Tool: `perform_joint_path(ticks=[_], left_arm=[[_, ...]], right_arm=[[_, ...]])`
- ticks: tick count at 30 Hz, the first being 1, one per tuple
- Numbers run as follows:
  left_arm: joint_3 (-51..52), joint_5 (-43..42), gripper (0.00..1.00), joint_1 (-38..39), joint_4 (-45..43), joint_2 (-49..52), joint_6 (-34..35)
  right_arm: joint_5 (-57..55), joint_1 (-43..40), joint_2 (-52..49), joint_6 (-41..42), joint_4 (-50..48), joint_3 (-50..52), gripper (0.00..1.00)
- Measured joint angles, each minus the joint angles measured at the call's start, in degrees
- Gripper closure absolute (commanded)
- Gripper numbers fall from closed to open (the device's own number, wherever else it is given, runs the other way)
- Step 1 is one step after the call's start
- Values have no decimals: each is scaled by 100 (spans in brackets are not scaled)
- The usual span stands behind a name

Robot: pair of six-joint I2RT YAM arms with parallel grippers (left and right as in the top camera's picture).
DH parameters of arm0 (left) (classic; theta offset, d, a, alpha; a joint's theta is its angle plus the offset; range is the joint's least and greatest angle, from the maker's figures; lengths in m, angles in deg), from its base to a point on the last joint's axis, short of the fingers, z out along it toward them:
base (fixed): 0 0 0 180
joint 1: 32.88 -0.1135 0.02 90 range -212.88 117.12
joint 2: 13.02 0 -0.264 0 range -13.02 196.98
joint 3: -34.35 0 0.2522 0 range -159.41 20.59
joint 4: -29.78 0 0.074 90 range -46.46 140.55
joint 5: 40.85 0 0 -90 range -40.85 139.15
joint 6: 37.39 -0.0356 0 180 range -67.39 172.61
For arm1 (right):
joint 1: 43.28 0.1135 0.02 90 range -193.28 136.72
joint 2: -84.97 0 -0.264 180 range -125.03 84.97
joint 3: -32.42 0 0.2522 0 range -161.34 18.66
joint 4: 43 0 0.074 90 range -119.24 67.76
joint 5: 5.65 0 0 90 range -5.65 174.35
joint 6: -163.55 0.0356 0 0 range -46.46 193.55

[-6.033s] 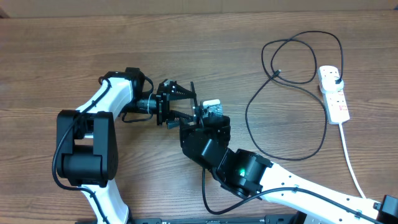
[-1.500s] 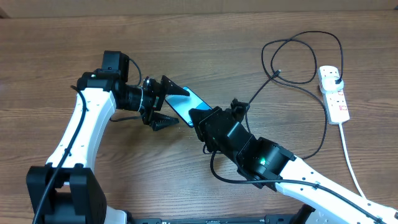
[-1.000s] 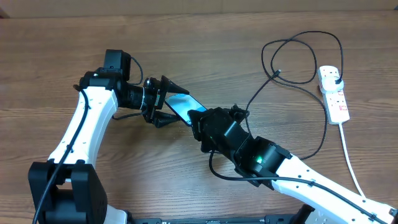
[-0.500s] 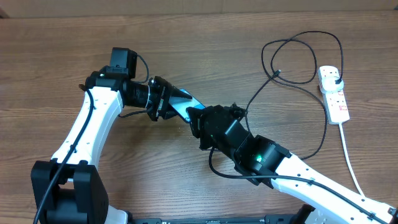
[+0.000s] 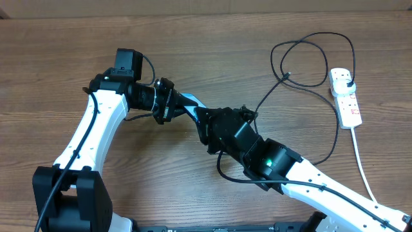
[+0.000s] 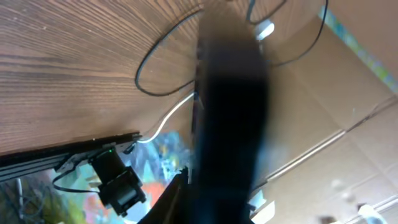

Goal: Plug charger to phone and switch on socket

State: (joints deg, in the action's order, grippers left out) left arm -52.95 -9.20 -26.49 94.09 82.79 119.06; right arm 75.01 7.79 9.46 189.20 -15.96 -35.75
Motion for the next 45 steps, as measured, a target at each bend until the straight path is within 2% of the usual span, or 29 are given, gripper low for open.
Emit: perform_joint_path(ticks=[8, 15, 20, 27, 32, 35, 43, 45], left_arm=[[0, 232, 96, 0, 9, 0, 164], [0, 962, 96, 0, 4, 0, 153], [0, 1582, 96, -2, 7, 0, -428], [0, 1810, 96, -120, 232, 0, -1215], [0, 1812, 96, -308, 520, 0, -1659], [0, 1652, 96, -354, 599, 0, -1921], [0, 848, 96, -348, 651, 0, -2282], [0, 640, 96, -337, 651, 0, -2354]], right_arm=[[116, 48, 0, -4, -9, 0, 49], [166, 72, 0, -33, 273, 0, 39], [120, 72, 0, -37, 990, 0, 33], [-197, 72, 0, -39, 1788, 0, 25], [-485, 72, 0, -44, 2435, 0, 23], [-761, 72, 0, -164, 2804, 0, 18], [-1298, 72, 0, -1523, 3189, 0, 0], [-1416, 72, 0, -1851, 3353, 0, 0]])
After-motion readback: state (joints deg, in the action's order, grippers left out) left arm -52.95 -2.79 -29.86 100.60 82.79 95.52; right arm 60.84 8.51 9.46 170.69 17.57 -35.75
